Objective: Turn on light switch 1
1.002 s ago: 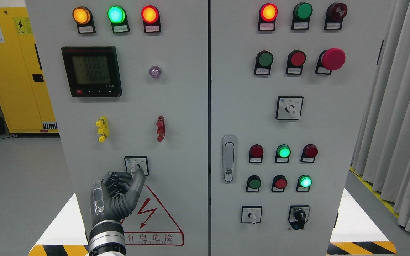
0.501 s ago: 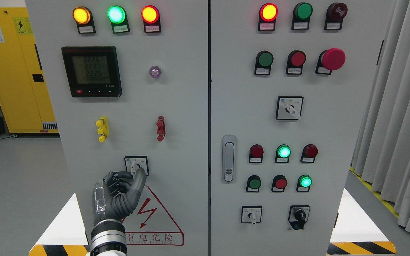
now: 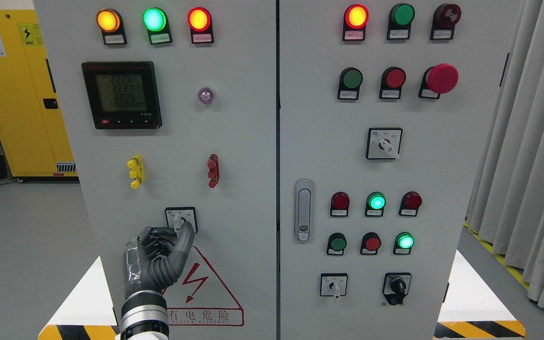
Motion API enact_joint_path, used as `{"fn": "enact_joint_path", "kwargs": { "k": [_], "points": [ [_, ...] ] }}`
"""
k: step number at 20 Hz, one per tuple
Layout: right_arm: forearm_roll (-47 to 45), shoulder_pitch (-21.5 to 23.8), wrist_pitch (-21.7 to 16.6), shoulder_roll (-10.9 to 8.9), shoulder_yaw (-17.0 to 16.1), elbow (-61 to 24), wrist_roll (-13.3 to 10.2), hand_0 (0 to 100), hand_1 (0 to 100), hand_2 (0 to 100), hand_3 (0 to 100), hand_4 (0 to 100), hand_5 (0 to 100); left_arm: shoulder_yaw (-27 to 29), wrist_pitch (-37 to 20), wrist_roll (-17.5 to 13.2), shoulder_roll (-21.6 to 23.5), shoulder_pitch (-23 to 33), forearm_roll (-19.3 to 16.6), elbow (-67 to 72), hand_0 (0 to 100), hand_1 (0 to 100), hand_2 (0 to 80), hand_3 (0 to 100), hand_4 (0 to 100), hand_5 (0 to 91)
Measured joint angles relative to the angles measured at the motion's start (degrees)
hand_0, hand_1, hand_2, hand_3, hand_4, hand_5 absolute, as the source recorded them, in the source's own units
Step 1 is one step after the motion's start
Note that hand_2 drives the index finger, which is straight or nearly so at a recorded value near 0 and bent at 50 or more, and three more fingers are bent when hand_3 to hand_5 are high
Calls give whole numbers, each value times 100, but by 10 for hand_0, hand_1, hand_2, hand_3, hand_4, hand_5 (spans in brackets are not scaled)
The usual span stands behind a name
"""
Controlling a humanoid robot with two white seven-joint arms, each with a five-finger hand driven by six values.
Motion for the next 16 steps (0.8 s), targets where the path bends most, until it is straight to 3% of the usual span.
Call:
{"fn": "enact_joint_path", "kwargs": {
  "k": [16],
  "points": [
    [0, 0, 0, 0, 0, 0, 0, 0, 500, 40, 0, 0, 0, 13, -26, 0, -3, -21, 0, 14, 303, 632, 600, 906, 894, 865]
  ]
}}
